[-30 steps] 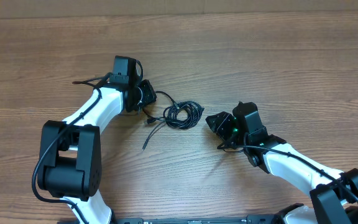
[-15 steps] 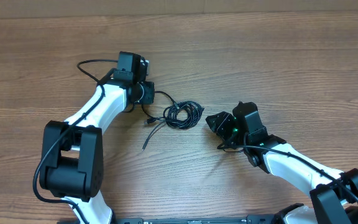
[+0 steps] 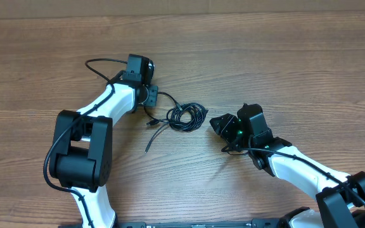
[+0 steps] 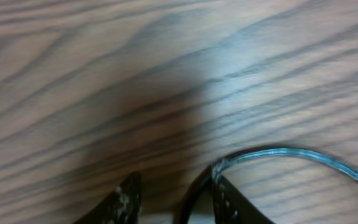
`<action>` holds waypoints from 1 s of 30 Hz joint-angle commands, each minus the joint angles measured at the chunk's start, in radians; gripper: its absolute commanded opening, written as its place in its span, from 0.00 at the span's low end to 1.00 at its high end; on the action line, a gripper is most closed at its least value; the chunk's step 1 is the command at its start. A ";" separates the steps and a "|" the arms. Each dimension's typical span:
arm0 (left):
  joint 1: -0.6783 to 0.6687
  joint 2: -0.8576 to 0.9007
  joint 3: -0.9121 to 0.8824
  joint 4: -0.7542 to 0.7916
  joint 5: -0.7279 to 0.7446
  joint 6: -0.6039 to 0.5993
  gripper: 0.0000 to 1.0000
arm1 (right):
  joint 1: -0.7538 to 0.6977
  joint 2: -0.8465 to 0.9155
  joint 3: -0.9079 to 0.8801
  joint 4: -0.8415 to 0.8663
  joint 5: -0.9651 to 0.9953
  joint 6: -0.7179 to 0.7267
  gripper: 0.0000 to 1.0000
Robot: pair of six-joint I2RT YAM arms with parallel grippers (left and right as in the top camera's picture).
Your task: Untangle cables
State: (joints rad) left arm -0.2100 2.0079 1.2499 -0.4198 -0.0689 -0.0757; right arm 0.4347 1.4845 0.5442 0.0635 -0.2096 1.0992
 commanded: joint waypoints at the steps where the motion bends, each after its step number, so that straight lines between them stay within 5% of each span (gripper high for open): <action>1: 0.018 0.079 -0.023 -0.082 -0.304 -0.147 0.40 | 0.004 0.005 0.012 0.003 0.007 -0.004 0.52; 6: 0.074 0.079 -0.023 -0.181 -0.332 -0.244 0.45 | 0.004 0.005 0.012 0.003 0.007 -0.004 0.52; 19: 0.172 0.079 -0.023 -0.411 0.060 -0.254 0.54 | 0.004 0.005 0.012 0.002 0.007 -0.004 0.52; 22: 0.172 0.074 -0.009 -0.451 0.065 -0.254 0.50 | 0.004 0.005 0.012 0.003 0.007 -0.004 0.51; 30: 0.169 0.023 0.151 -0.644 0.032 -0.254 0.60 | 0.004 0.005 0.012 0.003 0.007 -0.004 0.52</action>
State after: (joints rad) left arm -0.0311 2.0178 1.3430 -1.0248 -0.0334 -0.3340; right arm 0.4347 1.4845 0.5442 0.0628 -0.2089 1.0996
